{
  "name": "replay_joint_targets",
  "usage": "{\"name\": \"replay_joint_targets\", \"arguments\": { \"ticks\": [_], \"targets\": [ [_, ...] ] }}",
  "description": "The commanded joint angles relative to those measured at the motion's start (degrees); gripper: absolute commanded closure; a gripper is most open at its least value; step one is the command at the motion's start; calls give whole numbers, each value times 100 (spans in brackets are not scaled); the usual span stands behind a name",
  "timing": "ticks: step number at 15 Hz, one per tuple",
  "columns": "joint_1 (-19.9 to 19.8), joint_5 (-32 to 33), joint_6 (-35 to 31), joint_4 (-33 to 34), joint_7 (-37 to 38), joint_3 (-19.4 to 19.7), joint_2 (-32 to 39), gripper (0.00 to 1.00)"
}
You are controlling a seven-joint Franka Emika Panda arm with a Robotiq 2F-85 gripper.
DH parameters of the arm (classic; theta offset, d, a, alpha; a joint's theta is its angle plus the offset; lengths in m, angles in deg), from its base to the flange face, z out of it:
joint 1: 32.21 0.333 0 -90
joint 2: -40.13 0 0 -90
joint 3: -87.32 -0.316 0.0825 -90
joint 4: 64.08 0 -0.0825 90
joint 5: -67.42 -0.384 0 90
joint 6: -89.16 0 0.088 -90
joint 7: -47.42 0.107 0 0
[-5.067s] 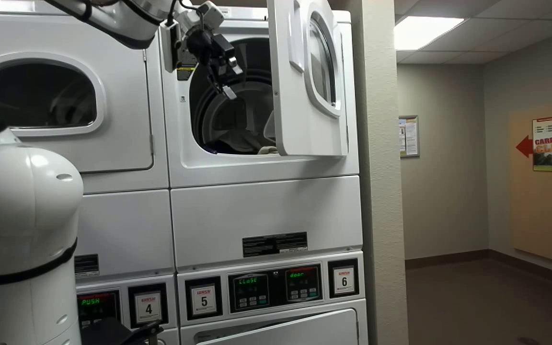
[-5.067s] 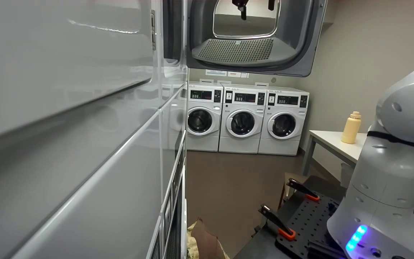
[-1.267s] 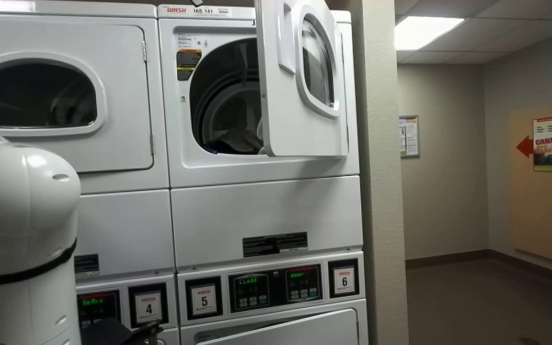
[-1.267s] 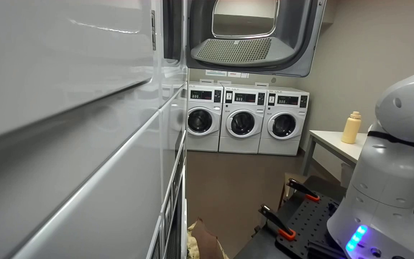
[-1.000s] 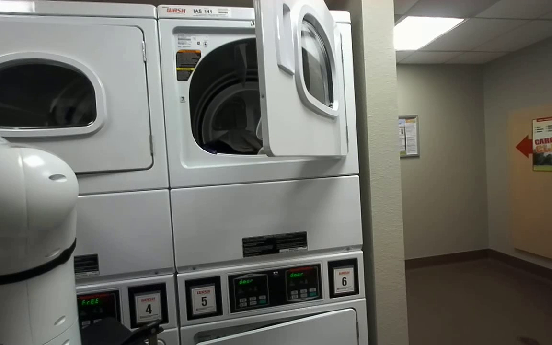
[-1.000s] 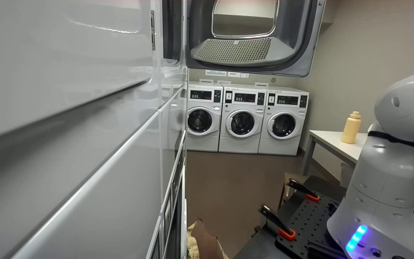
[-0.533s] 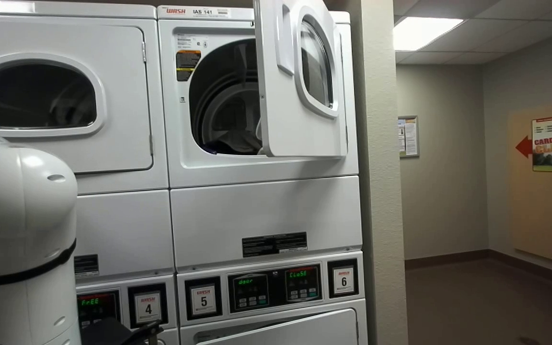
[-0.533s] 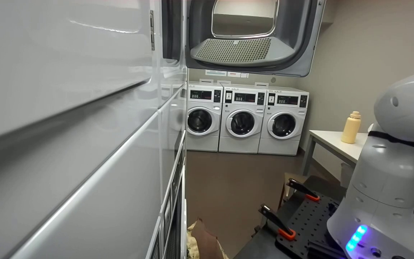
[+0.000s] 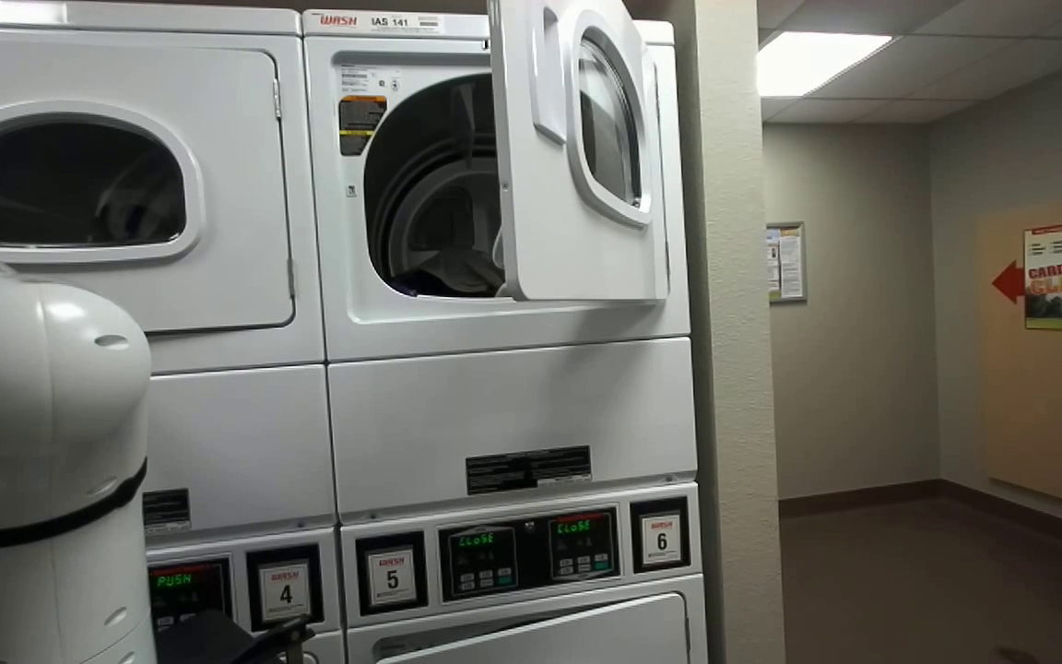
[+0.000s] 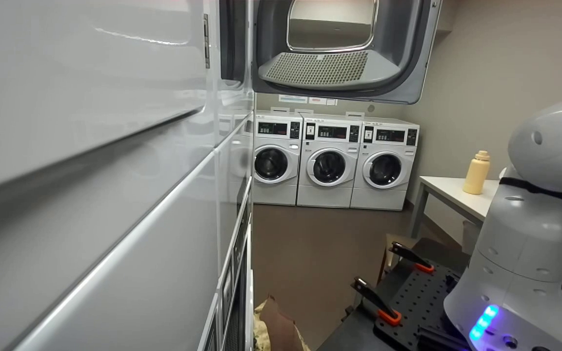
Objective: Remove the cloth from the washing machine and close it
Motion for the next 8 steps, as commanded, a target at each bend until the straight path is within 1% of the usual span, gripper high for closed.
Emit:
{"name": "replay_joint_targets", "arguments": {
  "ticks": [1,5,8],
  "targets": [
    [177,-695,-388,-208,-410,287,24,0],
    [512,-1561,-752,-591,-1055,415,40,0],
    [683,-2066,-799,-836,-1459,474,-62,0]
  ]
}}
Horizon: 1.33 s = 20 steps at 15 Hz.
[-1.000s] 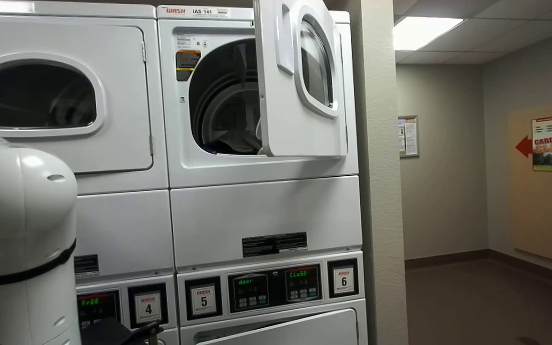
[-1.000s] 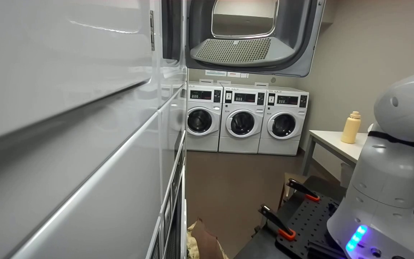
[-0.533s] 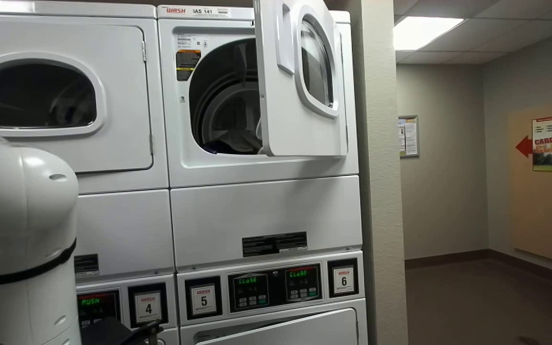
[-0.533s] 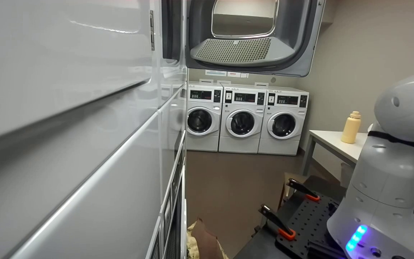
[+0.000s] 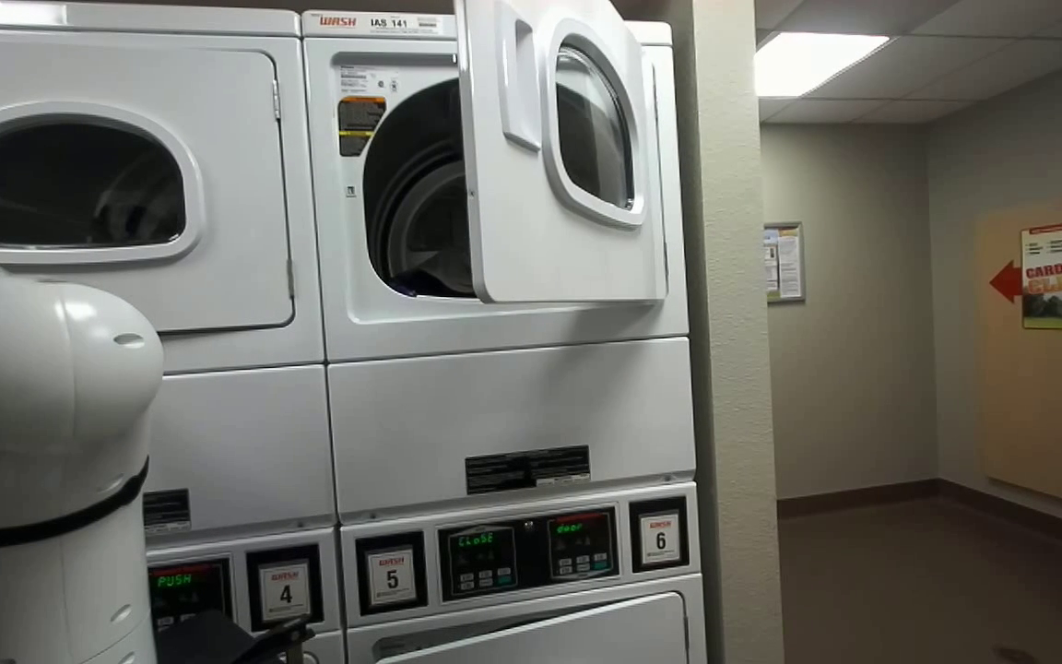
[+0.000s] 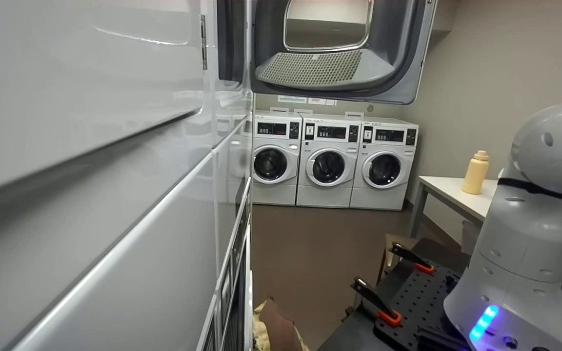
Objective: Remove the cloth from the washing machine and close it
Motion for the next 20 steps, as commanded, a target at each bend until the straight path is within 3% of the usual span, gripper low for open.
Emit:
{"name": "replay_joint_targets", "arguments": {
  "ticks": [1,8,14,20],
  "targets": [
    [320,-766,-378,-451,-436,50,-3,0],
    [816,-2543,-1141,-1682,-1122,-295,-206,0],
    [1078,-3851,-2752,-2381,-1140,-1360,288,0],
    [937,-4270,-3695,-2400,-791,-2086,777,0]
  ]
}}
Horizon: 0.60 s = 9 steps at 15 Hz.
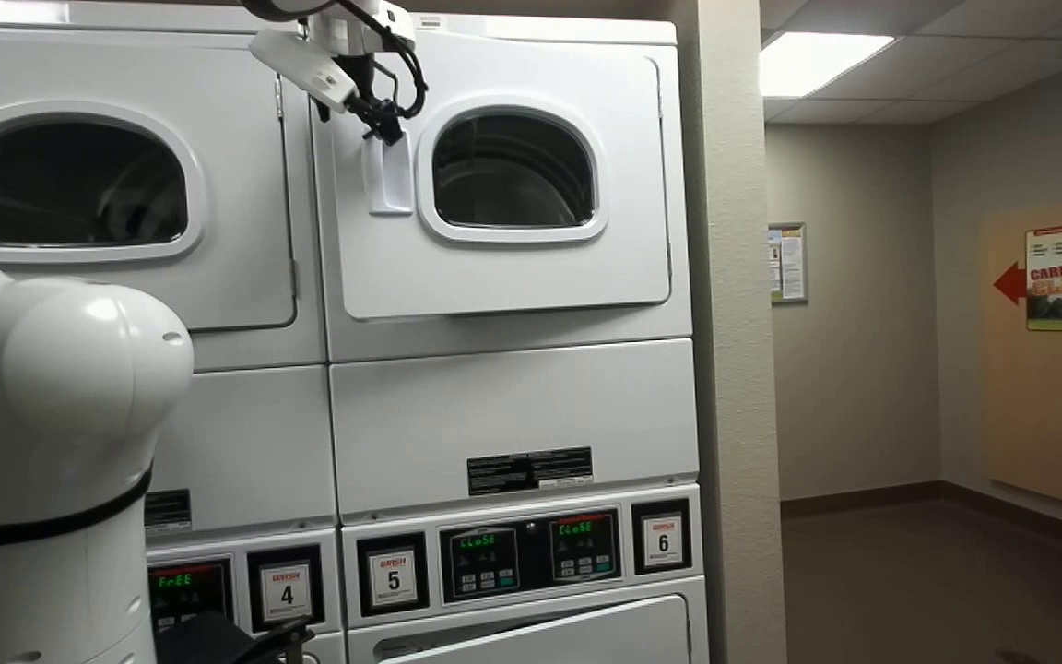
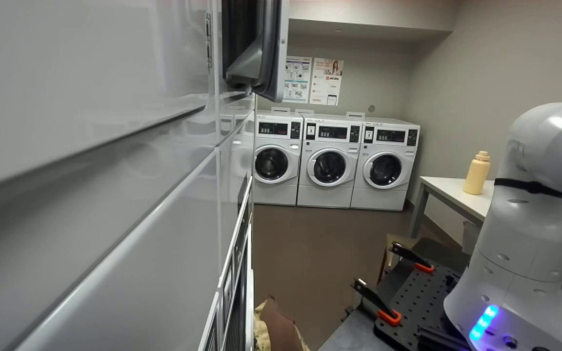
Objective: Remove the cloth from the washing machine and close it
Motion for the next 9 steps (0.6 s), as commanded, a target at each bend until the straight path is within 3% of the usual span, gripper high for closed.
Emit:
{"name": "replay_joint_targets", "arguments": {
  "ticks": [1,6,9],
  "targets": [
    [-195,-47,-467,-100,181,-218,306,0],
    [-144,41,-721,-105,187,-394,423,0],
    [-102,-95,-589,41,691,-370,526,0]
  ]
}}
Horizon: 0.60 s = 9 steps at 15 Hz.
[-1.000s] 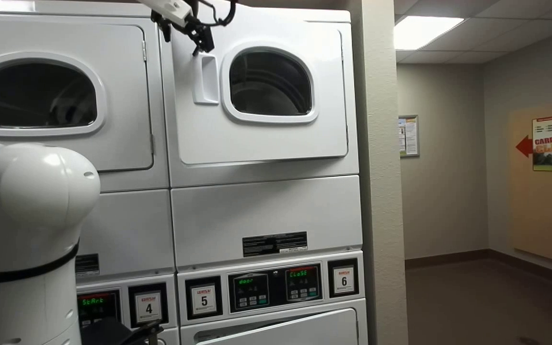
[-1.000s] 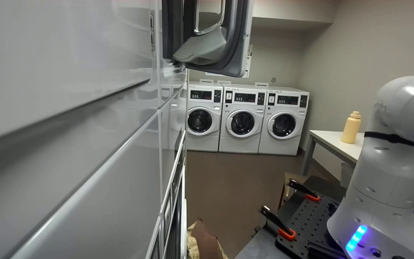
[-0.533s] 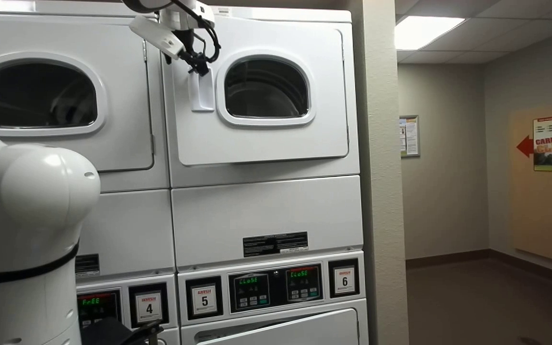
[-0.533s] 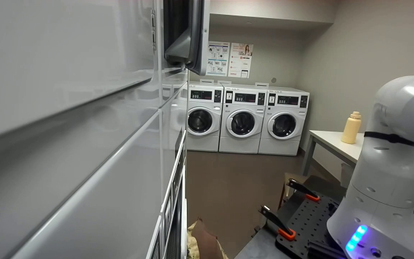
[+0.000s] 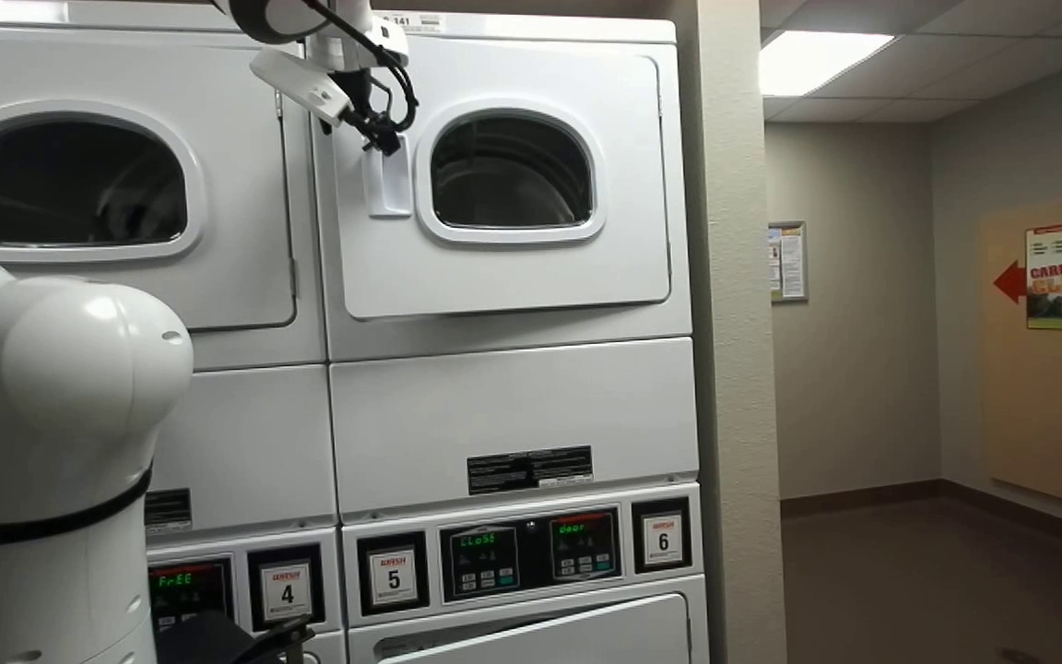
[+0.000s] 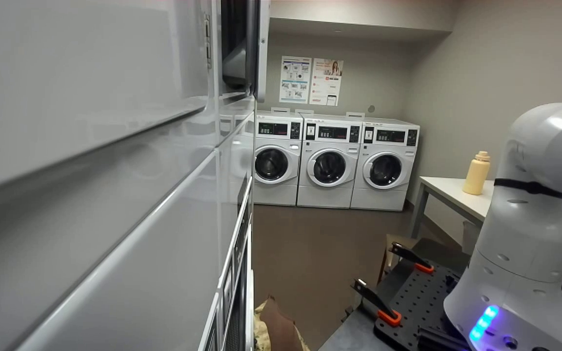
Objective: Remove the cloth from the washing machine and close it
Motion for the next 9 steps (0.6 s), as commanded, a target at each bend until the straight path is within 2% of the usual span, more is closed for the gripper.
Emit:
{"name": "replay_joint_targets", "arguments": {
  "ticks": [1,5,9],
  "targets": [
    [27,-256,185,157,617,127,325,0],
    [98,-1024,521,243,803,302,599,0],
    [-121,-1692,897,229,984,209,798,0]
  ]
}}
